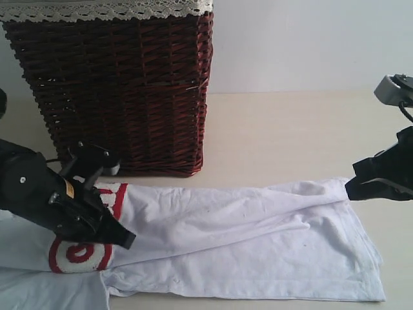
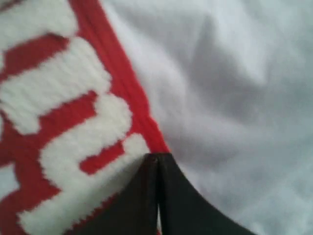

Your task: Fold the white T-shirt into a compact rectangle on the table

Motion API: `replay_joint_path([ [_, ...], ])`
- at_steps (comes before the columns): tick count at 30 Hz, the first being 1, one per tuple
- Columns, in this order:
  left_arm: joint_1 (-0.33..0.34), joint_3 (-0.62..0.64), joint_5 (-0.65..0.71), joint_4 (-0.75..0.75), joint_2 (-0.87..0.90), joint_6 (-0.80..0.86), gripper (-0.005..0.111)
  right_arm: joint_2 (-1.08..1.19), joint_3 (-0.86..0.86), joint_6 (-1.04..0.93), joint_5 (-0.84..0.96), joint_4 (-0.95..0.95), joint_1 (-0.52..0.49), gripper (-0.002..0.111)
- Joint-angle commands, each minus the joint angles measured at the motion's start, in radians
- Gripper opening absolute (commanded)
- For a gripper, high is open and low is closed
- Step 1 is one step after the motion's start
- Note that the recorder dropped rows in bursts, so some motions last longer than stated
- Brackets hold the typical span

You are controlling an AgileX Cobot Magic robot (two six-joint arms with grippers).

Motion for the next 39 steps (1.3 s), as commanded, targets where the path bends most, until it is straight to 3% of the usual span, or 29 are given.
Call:
replay_joint_path([
  [1, 0.051, -0.004, -0.108, 0.008, -0.028, -0.014, 0.0, -0.004, -0.006, -0.007, 0.007, 0.006, 0.001, 0.0],
  [7, 0.057, -0.013, -0.221, 0.005, -0.038, -0.019, 0.0, -0.004, -0.006, -0.003, 0.036, 0.006, 0.001, 0.0],
  [15, 0.028, -0.051, -0.133, -0.002, -0.113, -0.054, 0.0, 0.059, -0.002, -0.005, 0.096, -0.062, 0.047, 0.0],
  [21, -0.151, -0.051, -0.039, -0.002, -0.148, 0.027, 0.0, 0.192, 0.004, 0.027, 0.084, -0.224, 0.21, 0.0],
  [25, -0.275, -0.051, 0.036, -0.002, -0.104, 0.072, 0.0, 0.247, 0.002, 0.065, -0.002, -0.286, 0.245, 0.0],
  [27, -0.304, -0.051, 0.069, 0.007, -0.095, 0.083, 0.0, 0.257, 0.002, 0.092, -0.088, -0.289, 0.245, 0.0],
  [32, -0.244, -0.051, 0.185, 0.015, -0.095, 0.026, 0.0, 0.268, 0.004, 0.222, -0.384, -0.3, 0.245, 0.0],
  [39, -0.058, -0.051, 0.249, 0.005, -0.095, -0.057, 0.0, 0.431, 0.004, 0.263, -0.371, -0.329, 0.245, 0.0],
])
